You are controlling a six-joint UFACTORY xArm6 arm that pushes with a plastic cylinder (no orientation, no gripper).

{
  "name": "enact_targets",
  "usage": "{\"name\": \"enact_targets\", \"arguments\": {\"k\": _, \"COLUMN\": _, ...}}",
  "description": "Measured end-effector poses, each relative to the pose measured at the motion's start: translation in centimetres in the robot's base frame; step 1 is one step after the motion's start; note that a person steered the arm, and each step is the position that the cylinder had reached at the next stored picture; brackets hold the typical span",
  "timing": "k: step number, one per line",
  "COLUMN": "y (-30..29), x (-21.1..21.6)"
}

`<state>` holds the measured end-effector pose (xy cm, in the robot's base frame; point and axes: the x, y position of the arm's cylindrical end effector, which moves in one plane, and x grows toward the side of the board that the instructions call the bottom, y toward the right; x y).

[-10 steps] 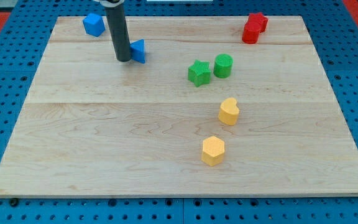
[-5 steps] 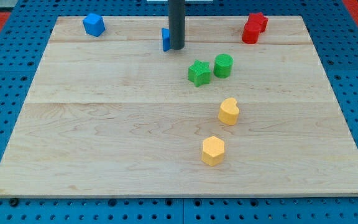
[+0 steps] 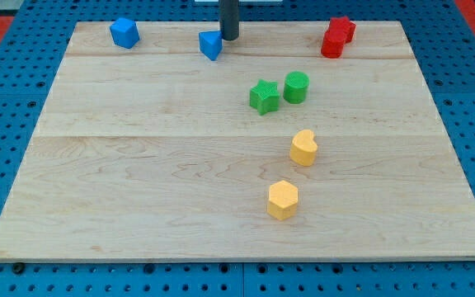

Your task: Push the blue triangle towards the blue cube

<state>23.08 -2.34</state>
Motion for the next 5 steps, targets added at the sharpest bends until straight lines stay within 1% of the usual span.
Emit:
{"name": "enact_targets", "arguments": {"k": 1, "y": -3.2, "x": 3.0}}
{"name": "enact_targets", "arguments": {"k": 2, "y": -2.5, "x": 5.0}}
{"name": "enact_targets", "arguments": {"k": 3, "y": -3.6, "x": 7.4}}
{"name": "enact_targets", "arguments": {"k": 4, "y": -4.6, "x": 8.6}}
{"name": "enact_targets", "arguments": {"k": 5, "y": -6.4, "x": 4.0}}
